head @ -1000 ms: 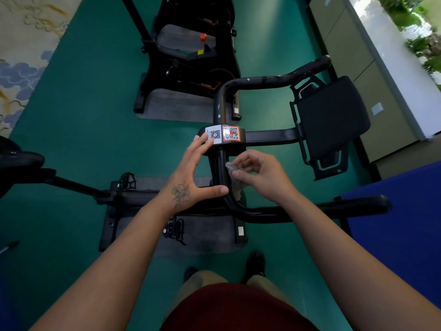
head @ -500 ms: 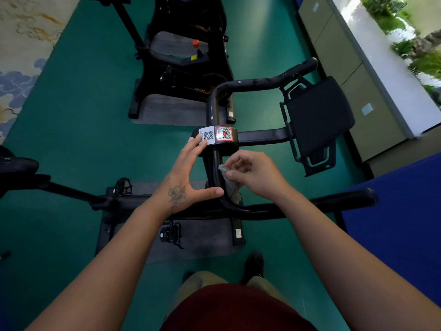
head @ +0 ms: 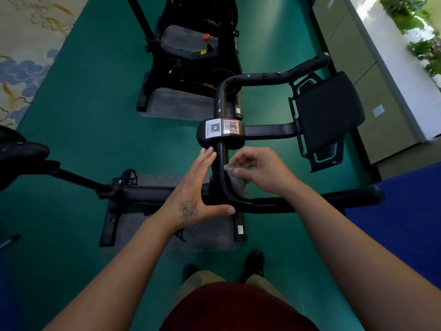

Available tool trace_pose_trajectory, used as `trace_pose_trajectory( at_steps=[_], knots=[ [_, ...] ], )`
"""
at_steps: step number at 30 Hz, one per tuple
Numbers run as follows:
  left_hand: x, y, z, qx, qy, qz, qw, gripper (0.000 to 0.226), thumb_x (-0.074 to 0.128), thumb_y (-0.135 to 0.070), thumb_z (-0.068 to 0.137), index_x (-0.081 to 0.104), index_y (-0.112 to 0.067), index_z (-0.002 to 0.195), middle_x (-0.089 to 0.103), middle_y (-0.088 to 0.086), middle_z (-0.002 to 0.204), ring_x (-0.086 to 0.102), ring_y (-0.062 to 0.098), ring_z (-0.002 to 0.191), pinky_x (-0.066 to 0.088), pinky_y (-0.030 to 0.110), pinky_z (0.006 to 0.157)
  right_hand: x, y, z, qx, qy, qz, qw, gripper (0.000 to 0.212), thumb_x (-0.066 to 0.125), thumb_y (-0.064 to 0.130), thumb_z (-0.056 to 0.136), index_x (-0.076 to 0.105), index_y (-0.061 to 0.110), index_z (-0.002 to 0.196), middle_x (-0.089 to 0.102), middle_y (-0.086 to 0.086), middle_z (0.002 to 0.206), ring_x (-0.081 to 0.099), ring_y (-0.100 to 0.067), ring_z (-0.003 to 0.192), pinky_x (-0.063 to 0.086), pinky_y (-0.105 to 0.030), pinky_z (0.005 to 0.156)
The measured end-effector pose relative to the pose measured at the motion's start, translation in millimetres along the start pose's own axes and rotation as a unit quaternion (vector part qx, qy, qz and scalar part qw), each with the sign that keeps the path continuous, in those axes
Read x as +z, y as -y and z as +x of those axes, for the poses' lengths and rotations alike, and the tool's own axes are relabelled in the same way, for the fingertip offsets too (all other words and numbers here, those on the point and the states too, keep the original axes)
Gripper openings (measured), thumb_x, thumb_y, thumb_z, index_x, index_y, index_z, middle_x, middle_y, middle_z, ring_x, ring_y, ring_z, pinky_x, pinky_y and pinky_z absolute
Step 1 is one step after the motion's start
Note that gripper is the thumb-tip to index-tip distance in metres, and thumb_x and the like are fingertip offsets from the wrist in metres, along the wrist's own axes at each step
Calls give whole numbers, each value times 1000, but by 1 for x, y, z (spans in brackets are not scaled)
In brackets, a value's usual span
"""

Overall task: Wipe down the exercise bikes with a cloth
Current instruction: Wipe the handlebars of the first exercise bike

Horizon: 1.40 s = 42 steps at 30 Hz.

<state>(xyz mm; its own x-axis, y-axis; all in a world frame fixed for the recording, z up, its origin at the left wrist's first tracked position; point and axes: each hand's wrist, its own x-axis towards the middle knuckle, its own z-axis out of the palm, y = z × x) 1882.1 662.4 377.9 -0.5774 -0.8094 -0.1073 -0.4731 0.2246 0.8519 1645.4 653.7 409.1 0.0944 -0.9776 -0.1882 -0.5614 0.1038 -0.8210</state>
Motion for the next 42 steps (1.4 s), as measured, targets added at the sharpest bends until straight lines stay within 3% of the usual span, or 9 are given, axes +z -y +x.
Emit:
trace_pose_trajectory(
  at_steps=[6, 11, 14, 24, 27, 30, 35, 39, 42],
  knots=[
    [8, -5, 0, -12, -16, -33, 999, 132, 92, -60, 72, 11, -29, 171, -2, -23, 177, -1, -6, 162, 16, 41, 134, -6, -6, -10, -3, 71, 12, 997, 24, 86, 12, 86, 77, 33, 93, 77, -5, 97, 76, -25, 92, 62, -52, 88],
    [11, -2, -2, -15, -21, -51, 998, 134, 89, -72, 69, 12, -32, 171, -1, -26, 176, 3, -2, 163, 22, 51, 133, -21, -1, -15, 8, 166, 1, 986, 18, 82, 8, 89, 78, 24, 97, 78, -4, 97, 73, -14, 89, 60, -30, 83],
    [13, -1, -3, -23, -16, -56, 998, 136, 87, -75, 67, 9, -36, 171, -3, -28, 175, 2, -2, 163, 22, 53, 133, -34, -2, -20, 14, 208, -32, 977, 19, 81, 9, 91, 78, 26, 97, 79, 1, 98, 74, -18, 93, 59, -28, 85],
    [13, -5, -8, -29, -13, -60, 998, 133, 88, -75, 68, 12, -38, 170, -2, -30, 175, 1, -6, 161, 21, 50, 133, -25, 1, -18, -10, 202, -38, 979, 24, 78, 6, 93, 75, 30, 97, 77, 12, 94, 72, -8, 90, 59, -36, 91],
    [6, -8, -9, -9, -26, -49, 998, 120, 91, -61, 73, 24, -32, 169, 5, -26, 176, 0, -6, 161, 19, 39, 130, -37, 0, -23, -5, 208, -43, 977, 20, 77, 5, 93, 75, 24, 98, 78, 7, 97, 73, -13, 95, 58, -38, 96],
    [-3, -15, -6, 37, -56, -41, 997, 88, 88, -49, 81, 48, -29, 157, 21, -19, 174, 7, -1, 163, 18, 30, 125, -58, 3, -27, 11, 221, -50, 974, 16, 76, 5, 94, 75, 20, 99, 78, 2, 100, 74, -16, 98, 59, -39, 97],
    [-18, -33, 13, 105, -28, -7, 994, 39, 83, -33, 92, 73, -27, 130, 60, -16, 147, 48, 0, 146, 37, 27, 123, -59, 13, -34, -6, 217, -101, 971, 23, 77, 11, 95, 75, 33, 97, 75, 17, 100, 70, -2, 94, 57, -36, 94],
    [-23, -56, 35, 90, 48, 5, 995, 34, 83, -33, 92, 76, -30, 125, 73, -19, 122, 61, -8, 124, 47, 11, 103, -64, 12, -41, -33, 198, -128, 971, 24, 80, 14, 92, 75, 37, 95, 70, 17, 102, 66, -4, 100, 55, -42, 97],
    [-22, -66, 52, 81, 122, 6, 989, 36, 86, -36, 90, 75, -33, 125, 76, -19, 117, 68, -5, 117, 55, 28, 106, -69, 10, -48, -50, 175, -145, 972, 21, 81, 22, 91, 75, 42, 94, 58, 14, 105, 61, -7, 104, 53, -44, 97]
  ],
)
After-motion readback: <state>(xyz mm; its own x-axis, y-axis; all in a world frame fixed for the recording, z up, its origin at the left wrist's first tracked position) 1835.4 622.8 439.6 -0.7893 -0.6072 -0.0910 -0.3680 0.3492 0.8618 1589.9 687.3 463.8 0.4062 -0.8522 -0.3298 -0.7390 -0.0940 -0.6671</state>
